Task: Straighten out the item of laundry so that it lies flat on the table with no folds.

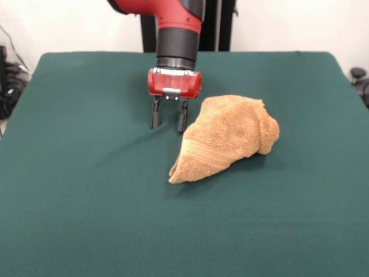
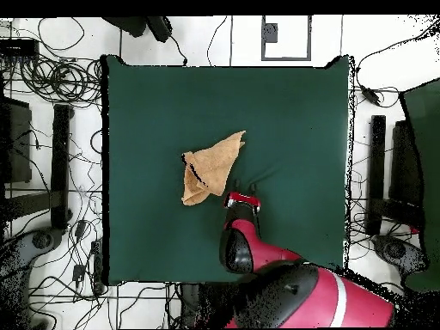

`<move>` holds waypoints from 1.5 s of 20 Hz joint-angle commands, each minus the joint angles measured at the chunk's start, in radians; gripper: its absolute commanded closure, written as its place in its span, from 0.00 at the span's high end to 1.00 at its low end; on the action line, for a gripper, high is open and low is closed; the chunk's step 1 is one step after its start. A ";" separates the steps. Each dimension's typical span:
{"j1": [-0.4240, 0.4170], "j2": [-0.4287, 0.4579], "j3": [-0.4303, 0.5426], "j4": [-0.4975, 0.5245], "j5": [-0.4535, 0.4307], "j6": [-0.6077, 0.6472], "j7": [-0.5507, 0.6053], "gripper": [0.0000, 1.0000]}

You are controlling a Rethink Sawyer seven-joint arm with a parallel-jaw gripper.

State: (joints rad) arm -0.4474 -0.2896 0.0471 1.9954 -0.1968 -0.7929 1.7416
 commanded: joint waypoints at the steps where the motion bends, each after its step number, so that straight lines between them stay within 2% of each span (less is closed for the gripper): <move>1: 0.091 0.107 0.119 -0.019 0.057 0.077 0.244 1.00; 9: 0.082 0.108 0.127 -0.016 0.048 0.079 0.255 1.00; 24: 0.139 0.065 0.152 0.062 0.182 0.059 0.315 1.00; 30: 0.139 0.074 0.156 0.059 0.185 0.052 0.312 1.00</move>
State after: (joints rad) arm -0.3902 -0.3003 0.0366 2.0255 -0.0492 -0.8044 1.7416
